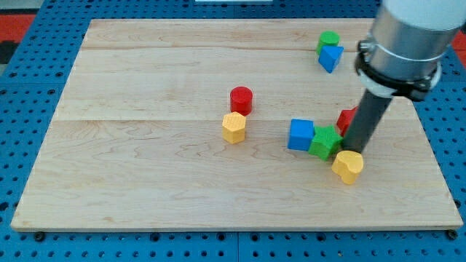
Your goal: Push green star along with blue cube towards center
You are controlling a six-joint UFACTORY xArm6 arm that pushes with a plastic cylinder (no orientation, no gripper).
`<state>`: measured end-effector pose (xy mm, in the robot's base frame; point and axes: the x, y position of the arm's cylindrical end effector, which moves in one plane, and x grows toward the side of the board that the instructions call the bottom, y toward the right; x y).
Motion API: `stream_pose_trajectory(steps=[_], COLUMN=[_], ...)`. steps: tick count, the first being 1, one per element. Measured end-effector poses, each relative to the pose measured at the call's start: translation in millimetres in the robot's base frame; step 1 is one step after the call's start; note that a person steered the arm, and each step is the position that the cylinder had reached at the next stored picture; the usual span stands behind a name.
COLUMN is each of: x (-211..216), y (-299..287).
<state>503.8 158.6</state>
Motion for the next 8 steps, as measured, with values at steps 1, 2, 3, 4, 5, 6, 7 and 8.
stream_pose_trajectory(steps=[1, 2, 3, 4, 5, 6, 7, 8], x=[0, 0, 0, 0, -3, -14, -13, 4], y=[-40, -90, -129, -139, -139, -141, -145, -180])
